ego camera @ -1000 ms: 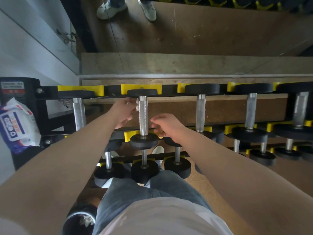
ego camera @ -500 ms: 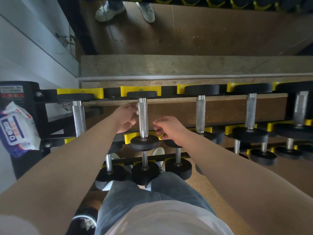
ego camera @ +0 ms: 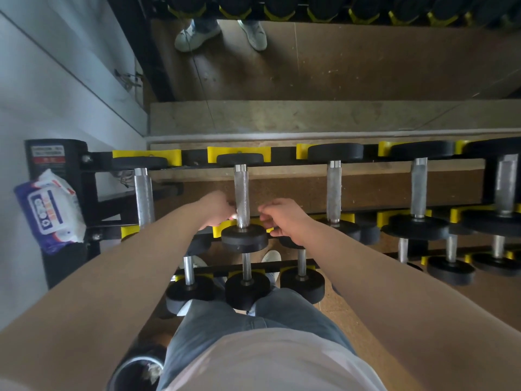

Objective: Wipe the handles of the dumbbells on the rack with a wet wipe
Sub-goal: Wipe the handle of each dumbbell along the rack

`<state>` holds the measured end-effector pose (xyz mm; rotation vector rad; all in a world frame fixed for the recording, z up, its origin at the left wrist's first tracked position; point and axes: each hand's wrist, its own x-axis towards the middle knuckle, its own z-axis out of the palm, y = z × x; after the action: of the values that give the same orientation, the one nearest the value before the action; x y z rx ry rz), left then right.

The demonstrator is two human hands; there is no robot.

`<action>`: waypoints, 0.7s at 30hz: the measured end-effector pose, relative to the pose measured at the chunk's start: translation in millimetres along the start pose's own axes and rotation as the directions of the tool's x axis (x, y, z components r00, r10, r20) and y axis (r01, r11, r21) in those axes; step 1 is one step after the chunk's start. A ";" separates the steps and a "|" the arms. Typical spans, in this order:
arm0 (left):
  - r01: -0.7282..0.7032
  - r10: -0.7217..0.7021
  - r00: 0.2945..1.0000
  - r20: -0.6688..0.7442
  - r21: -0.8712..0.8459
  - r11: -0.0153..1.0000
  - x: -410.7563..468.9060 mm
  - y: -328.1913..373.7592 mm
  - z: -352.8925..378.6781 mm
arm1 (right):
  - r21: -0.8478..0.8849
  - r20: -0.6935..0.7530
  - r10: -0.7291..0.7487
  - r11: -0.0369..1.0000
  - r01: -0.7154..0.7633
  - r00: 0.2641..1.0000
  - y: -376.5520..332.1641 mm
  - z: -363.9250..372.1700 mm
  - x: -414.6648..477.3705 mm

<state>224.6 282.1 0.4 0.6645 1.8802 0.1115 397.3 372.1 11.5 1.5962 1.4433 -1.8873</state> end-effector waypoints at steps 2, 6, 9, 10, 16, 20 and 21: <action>-0.020 0.023 0.997 -0.078 0.033 0.999 -13.8 0.2 4.5 | -0.009 0.016 -0.021 1.000 0.021 1.000 -3.3 0.9 -1.6; -0.002 0.007 0.994 -0.111 0.045 0.999 -41.5 1.8 11.7 | -0.045 0.052 -0.087 0.995 0.090 0.995 -7.4 5.3 -8.7; -0.008 -0.032 0.980 -0.194 -0.206 0.979 -51.7 -1.2 19.1 | -0.067 0.086 -0.134 0.988 0.139 0.987 -9.8 6.4 -16.5; -0.011 -0.056 0.974 -0.221 -0.294 0.956 -55.0 -0.8 21.2 | -0.069 0.096 -0.150 0.985 0.157 0.984 -10.5 5.9 -19.9; -0.073 -0.040 0.975 -0.216 -0.491 0.868 -74.6 12.8 33.4 | -0.052 0.152 -0.289 0.953 0.300 0.945 -8.4 4.6 -40.1; -0.140 -0.015 0.959 -0.282 -0.523 0.841 -83.5 17.7 33.9 | 0.011 0.010 -0.338 0.941 0.338 0.941 -0.7 6.1 -53.4; -0.146 -0.004 0.964 -0.265 -0.547 0.824 -85.1 17.9 33.8 | 0.016 -0.023 -0.349 0.937 0.349 0.937 1.8 6.2 -58.4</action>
<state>283.4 247.4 64.0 0.3139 1.9279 0.8087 415.6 344.6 60.1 1.4431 1.8229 -2.0806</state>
